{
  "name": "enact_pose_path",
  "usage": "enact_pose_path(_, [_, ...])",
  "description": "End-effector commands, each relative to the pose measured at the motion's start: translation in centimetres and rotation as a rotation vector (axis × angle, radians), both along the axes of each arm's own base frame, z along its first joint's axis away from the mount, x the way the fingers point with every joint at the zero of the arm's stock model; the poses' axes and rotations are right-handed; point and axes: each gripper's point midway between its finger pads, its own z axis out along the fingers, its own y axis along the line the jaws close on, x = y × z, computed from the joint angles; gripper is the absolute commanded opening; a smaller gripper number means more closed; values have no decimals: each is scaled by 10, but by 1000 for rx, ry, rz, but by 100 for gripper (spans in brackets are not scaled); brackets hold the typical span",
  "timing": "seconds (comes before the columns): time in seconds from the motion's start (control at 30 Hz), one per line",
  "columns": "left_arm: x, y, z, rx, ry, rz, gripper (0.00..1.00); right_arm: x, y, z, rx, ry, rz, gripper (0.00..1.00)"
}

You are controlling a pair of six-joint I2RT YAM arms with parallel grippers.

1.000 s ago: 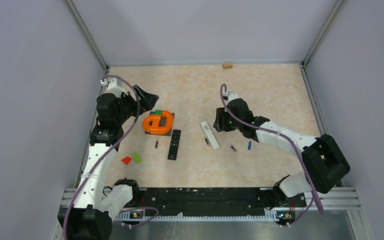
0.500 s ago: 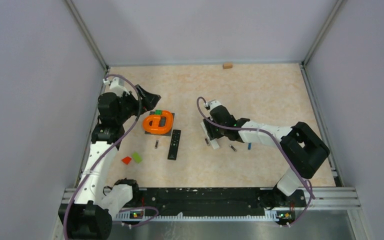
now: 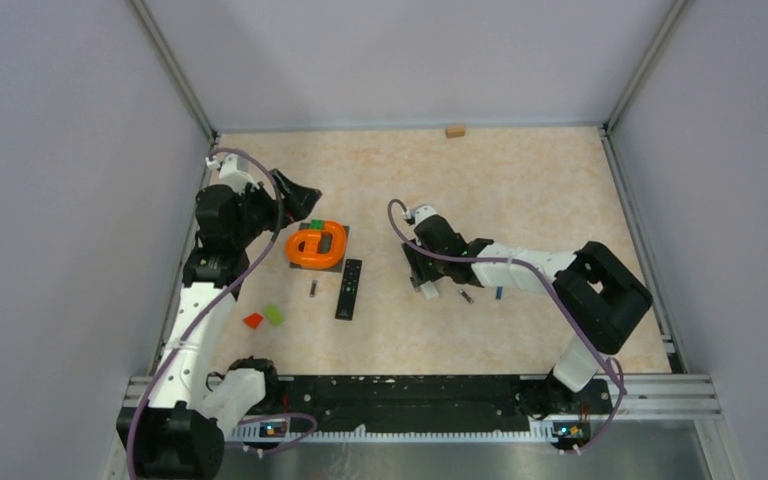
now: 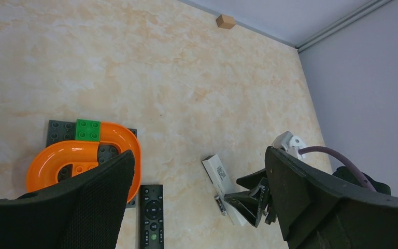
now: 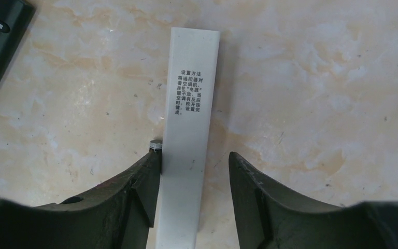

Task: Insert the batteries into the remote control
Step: Pick up the remote control from the center of the board, then adjust the remote control.

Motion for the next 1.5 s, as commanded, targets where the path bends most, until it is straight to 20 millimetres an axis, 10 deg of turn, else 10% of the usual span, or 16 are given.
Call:
enact_pose_path(0.0, [1,0,8,-2,-41,-4,99,5,17,8,21,-22,14,50])
enact_pose_path(0.5, [-11,-41,7,-86,-31,-279,99,14,16,15,41,-65,14,27])
enact_pose_path(0.73, [-7,-64,23,-125,-89,-430,99,29,0,86,302,-112,63,22])
enact_pose_path(0.97, [-12,-128,22,97,-249,-647,99,22,-21,171,543,-164,151,22])
enact_pose_path(1.17, [-38,-172,29,-16,-233,-1100,96,-21,-21,228,675,-230,290,23])
enact_pose_path(1.47, [-76,-177,32,-47,-270,-1299,87,-82,-9,257,801,-190,595,23])
